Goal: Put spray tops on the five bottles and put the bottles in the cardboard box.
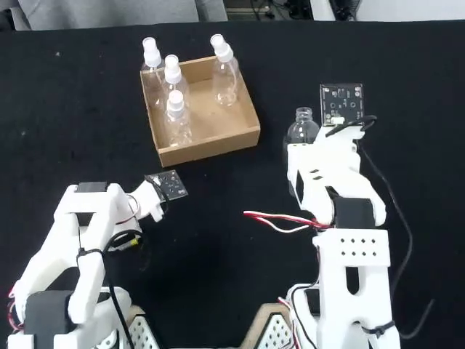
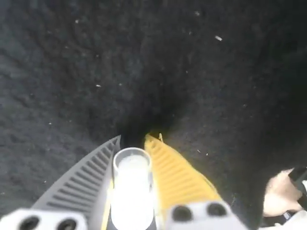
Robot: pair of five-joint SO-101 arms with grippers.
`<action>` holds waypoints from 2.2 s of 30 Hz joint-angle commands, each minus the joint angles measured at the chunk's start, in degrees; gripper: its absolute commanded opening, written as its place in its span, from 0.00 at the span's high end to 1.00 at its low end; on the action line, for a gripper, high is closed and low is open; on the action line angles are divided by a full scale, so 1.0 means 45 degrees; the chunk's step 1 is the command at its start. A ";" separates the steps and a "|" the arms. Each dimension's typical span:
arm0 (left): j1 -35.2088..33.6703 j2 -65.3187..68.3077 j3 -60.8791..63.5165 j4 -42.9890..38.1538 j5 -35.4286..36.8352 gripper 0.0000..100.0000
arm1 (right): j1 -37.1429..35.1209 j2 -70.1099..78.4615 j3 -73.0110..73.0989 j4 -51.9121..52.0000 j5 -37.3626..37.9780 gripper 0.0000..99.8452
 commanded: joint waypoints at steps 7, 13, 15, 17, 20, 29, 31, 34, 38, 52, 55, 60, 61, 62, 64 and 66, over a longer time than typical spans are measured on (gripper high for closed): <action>-0.0811 -0.0195 -0.2901 0.2559 0.1153 0.77 | 0.0254 -0.0440 -0.0127 -0.0371 0.0137 0.97; -0.1026 -0.0039 -0.3409 0.3223 0.0567 0.82 | 0.0254 -0.0440 -0.0127 -0.0371 0.0137 0.97; -0.1006 -0.0039 -0.3136 0.3087 0.0527 0.82 | 0.0254 -0.0440 -0.0127 -0.0371 0.0137 0.97; -0.0987 -0.0039 -0.2921 0.3087 0.0391 0.82 | 0.0254 -0.0440 -0.0127 -0.0371 0.0137 0.97; -0.0947 -0.0039 -0.2628 0.2950 0.0391 0.82 | 0.0254 -0.0440 -0.0127 -0.0371 0.0137 0.97; -0.0928 -0.0039 -0.1534 0.1387 0.0488 0.82 | 0.0254 -0.0440 -0.0127 -0.0371 0.0137 0.97; -0.0928 -0.0039 -0.1514 0.1407 0.0488 0.82 | 0.0254 -0.0440 -0.0127 -0.0371 0.0137 0.97; -0.0928 -0.0039 -0.1397 0.1387 0.0488 0.82 | 0.0254 -0.0440 -0.0127 -0.0371 0.0137 0.97; -0.0928 -0.0039 -0.1397 0.1407 0.0488 0.83 | 0.0254 -0.0440 -0.0127 -0.0371 0.0137 0.97; -0.0850 -0.0195 -0.1319 0.1563 0.0508 0.97 | 0.0254 -0.0440 -0.0127 -0.0371 0.0137 0.97; -0.0811 -0.0195 -0.1885 0.2618 0.0508 0.97 | 0.0254 -0.0440 -0.0127 -0.0371 0.0137 0.97; -0.0733 -0.0195 -0.3155 0.4337 0.0586 0.97 | 0.0254 -0.0459 -0.0127 -0.0371 0.0137 0.97; -0.0752 -0.0195 -0.3331 0.4493 0.0801 0.97 | 0.0254 -0.0459 -0.0127 -0.0371 0.0137 0.97; -0.0752 -0.0195 -0.3526 0.4630 0.1055 0.97 | 0.0254 -0.0459 -0.0127 -0.0371 0.0137 0.97; -0.0733 -0.0195 -0.3858 0.4825 0.1504 0.97 | 0.0254 -0.0459 -0.0127 -0.0371 0.0137 0.97; -0.0713 -0.0195 -0.4171 0.4923 0.1993 0.97 | 0.0254 -0.0459 -0.0127 -0.0371 0.0137 0.97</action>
